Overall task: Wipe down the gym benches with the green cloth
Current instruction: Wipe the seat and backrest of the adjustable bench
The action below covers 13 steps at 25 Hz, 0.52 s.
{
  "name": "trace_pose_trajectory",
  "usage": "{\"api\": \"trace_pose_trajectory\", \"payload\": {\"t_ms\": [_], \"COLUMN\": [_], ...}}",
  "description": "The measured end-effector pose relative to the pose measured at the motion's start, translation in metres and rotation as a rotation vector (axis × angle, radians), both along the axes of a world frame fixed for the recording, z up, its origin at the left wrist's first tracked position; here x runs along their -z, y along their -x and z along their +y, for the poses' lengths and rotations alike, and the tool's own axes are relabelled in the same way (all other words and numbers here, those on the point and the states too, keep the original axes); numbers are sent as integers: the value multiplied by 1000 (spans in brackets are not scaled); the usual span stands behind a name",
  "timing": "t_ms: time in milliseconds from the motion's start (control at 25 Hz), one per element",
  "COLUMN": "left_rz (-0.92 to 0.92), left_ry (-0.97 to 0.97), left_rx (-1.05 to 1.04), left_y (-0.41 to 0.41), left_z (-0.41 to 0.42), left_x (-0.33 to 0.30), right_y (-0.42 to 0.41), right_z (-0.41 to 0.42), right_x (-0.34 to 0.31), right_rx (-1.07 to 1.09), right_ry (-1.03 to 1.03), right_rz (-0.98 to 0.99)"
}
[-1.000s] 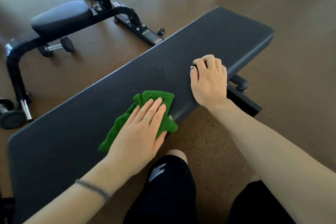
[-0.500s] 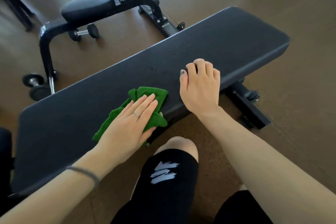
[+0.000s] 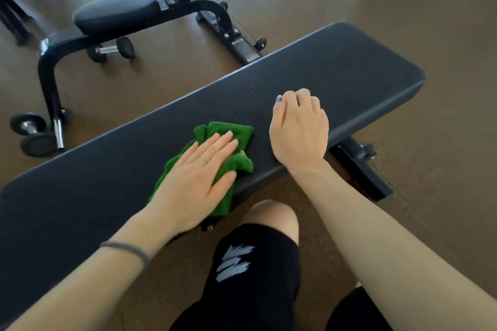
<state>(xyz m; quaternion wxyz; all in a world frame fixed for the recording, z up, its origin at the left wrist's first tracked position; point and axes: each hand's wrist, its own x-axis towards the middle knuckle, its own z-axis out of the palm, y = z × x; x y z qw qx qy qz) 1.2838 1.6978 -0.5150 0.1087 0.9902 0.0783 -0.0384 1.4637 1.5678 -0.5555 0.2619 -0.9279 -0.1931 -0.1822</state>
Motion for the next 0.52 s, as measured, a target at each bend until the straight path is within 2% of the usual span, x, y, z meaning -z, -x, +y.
{"api": "trace_pose_trajectory", "payload": {"t_ms": [280,360,520], "left_rz": [-28,-28,-51], "left_ry": [23,32,0], "left_rx": [-130,-124,49], "left_y": [-159,-156,-62], "left_z": [35,32,23], "left_x": [8,10,7], "right_y": [0,2,3], "right_z": [0,-2,0], "right_x": [0,0,1], "right_rx": [24,28,52], "right_ry": [-64,-93,-105], "right_rz": [13,-6,-1]}}
